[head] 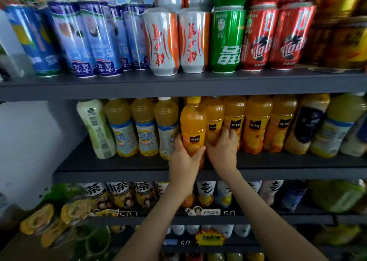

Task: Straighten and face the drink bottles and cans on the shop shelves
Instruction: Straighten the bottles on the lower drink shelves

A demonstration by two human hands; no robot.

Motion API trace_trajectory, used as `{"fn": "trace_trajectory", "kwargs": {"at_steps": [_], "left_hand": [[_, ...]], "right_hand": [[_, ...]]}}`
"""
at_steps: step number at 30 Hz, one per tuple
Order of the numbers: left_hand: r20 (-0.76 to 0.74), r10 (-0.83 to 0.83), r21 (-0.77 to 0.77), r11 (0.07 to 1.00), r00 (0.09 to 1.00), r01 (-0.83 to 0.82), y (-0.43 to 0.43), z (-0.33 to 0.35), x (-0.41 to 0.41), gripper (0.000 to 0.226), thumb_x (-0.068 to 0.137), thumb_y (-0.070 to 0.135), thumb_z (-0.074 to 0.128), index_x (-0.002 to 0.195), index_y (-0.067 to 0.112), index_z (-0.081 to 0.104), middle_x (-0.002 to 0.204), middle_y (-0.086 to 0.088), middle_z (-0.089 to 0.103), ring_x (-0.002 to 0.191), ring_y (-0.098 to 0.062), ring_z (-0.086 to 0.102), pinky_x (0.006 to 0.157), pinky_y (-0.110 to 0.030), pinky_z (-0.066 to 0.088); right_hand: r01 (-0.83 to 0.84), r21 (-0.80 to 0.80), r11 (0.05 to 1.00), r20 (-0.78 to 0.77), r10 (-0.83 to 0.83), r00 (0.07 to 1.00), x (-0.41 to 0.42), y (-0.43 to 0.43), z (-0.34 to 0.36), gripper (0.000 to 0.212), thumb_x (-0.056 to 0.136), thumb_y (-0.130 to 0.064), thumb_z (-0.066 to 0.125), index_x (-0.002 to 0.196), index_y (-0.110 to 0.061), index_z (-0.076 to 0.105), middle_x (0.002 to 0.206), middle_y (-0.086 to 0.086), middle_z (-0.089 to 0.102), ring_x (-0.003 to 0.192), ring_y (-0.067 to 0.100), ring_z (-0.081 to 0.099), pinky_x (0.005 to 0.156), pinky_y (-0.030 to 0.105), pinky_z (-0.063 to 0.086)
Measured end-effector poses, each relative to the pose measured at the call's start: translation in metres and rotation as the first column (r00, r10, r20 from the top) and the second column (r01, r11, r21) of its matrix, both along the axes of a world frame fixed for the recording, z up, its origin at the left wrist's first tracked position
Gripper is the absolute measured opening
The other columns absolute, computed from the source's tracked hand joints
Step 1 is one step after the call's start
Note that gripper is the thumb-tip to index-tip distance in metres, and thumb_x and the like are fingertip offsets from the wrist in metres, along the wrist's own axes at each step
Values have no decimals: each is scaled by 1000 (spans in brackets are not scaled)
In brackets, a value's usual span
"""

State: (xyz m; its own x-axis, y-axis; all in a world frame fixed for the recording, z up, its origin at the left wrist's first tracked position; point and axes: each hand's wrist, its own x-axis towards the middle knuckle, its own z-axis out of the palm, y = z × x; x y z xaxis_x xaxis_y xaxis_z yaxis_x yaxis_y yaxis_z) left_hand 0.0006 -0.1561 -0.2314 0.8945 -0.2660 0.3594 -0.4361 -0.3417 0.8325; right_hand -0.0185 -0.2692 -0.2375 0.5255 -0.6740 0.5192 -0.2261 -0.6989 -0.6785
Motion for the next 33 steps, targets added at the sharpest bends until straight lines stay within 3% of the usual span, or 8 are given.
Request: {"fn": "trace_trajectory", "kwargs": {"at_steps": [5,8,11,18,21,25,30,33], "left_hand": [[118,38,213,975,992,-63,2,1,-1,60,87,48,60,127,10,36,111,-8,59,96,-22,62,68,-21,42],[266,93,287,943,959,-171,6,2,-1,62,87,51,58,128,7,41,117,-12,51,102,-23,55,74,-25,42],[288,117,305,930,951,-206,1,2,3,65,85,48,61,128,1,44,119,-16,50,105,-28,55,77,-30,48],[293,192,257,928,937,-271,-19,-3,7,64,76,38,74,116,-7,51,106,-23,57,92,-35,61,66,-38,53],[280,210,244,928,937,-281,-24,-4,4,66,79,36,72,124,-6,47,113,-24,54,101,-37,58,73,-38,53],[227,158,258,942,961,-216,-22,-8,-3,74,88,28,65,142,0,25,136,-19,39,124,-33,43,89,-38,48],[287,195,107,966,938,-234,3,-17,-9,64,84,25,70,133,-1,39,122,-19,48,109,-33,54,74,-33,51],[241,279,56,952,930,-301,21,-16,5,60,83,24,71,130,0,42,121,-18,48,109,-30,52,77,-30,46]], "right_hand": [[16,-24,1000,-13,-16,1000,-2,2,-3,73,84,-29,69,140,4,35,135,23,41,128,37,35,109,41,25],[1,-1,1000,-19,-1,1000,-3,3,-4,72,84,-27,70,139,2,35,135,21,41,128,36,34,108,43,28],[-11,9,1000,4,11,1000,-5,0,-8,71,82,-25,71,138,1,37,134,20,42,127,36,35,106,45,32],[-53,46,998,-2,53,999,-13,1,-16,54,86,-18,67,129,1,42,127,18,47,120,33,41,95,39,39],[-80,71,994,-11,81,997,-17,1,-18,50,87,-15,65,129,0,42,125,16,48,117,30,44,92,34,40],[-74,70,995,-3,75,997,-21,4,-17,48,88,-16,62,130,-2,42,127,14,48,119,27,43,92,30,38],[-145,90,985,91,137,986,-28,17,-12,48,91,-24,61,131,-7,42,127,7,48,117,17,44,87,20,34],[-196,65,978,103,189,977,-26,29,-13,52,88,-27,65,131,-8,42,126,5,50,117,14,45,88,16,35]]}}
